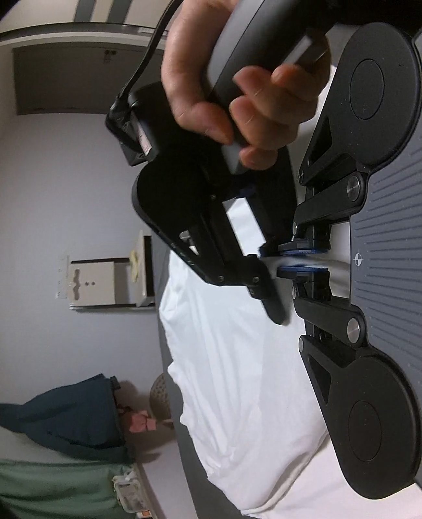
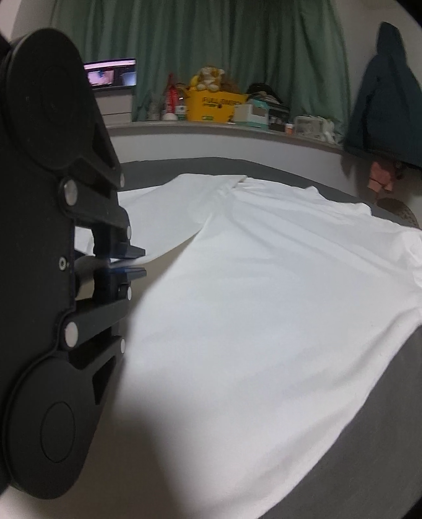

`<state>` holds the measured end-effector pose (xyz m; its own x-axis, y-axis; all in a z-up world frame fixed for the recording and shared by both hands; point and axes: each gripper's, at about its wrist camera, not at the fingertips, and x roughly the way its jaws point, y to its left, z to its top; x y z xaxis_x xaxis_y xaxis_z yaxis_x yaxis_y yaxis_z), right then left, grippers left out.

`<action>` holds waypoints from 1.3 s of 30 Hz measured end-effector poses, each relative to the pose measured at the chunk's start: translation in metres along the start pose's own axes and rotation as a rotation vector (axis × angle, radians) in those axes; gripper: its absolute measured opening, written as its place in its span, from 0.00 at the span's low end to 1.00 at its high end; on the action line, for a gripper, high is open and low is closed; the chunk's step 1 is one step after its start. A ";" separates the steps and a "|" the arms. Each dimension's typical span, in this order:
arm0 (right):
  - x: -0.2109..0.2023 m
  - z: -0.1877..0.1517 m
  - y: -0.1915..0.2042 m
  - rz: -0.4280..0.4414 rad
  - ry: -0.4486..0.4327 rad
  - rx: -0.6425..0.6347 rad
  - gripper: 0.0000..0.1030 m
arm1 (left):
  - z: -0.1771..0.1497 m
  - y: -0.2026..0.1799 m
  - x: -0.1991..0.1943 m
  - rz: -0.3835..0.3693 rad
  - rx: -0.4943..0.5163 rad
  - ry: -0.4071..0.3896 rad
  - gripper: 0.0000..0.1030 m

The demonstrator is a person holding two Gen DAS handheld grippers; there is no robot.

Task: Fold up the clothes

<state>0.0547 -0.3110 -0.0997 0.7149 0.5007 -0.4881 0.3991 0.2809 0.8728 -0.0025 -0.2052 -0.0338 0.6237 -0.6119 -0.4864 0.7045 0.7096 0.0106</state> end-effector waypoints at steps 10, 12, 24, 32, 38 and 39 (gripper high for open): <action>-0.038 0.005 0.011 0.168 -0.027 0.063 0.06 | 0.009 0.072 -0.050 0.454 0.157 -0.055 0.95; -0.043 0.008 0.013 0.180 -0.042 0.066 0.06 | 0.011 0.107 -0.032 0.599 0.269 0.044 0.95; -0.037 0.032 -0.006 0.078 -0.089 0.078 0.06 | 0.014 0.220 0.085 0.751 0.622 0.329 0.95; -0.034 0.041 -0.019 -0.034 -0.170 0.037 0.06 | 0.015 0.228 0.100 0.745 0.636 0.237 0.95; -0.045 0.043 -0.024 -0.155 -0.241 -0.056 0.06 | 0.019 0.247 0.113 0.808 0.520 0.249 0.95; -0.045 0.042 -0.025 -0.150 -0.235 -0.045 0.06 | 0.019 0.252 0.113 0.815 0.473 0.253 0.95</action>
<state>0.0367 -0.3743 -0.0996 0.7653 0.2485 -0.5938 0.4884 0.3768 0.7871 0.2522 -0.1026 -0.0693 0.9279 0.1367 -0.3468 0.1867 0.6347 0.7499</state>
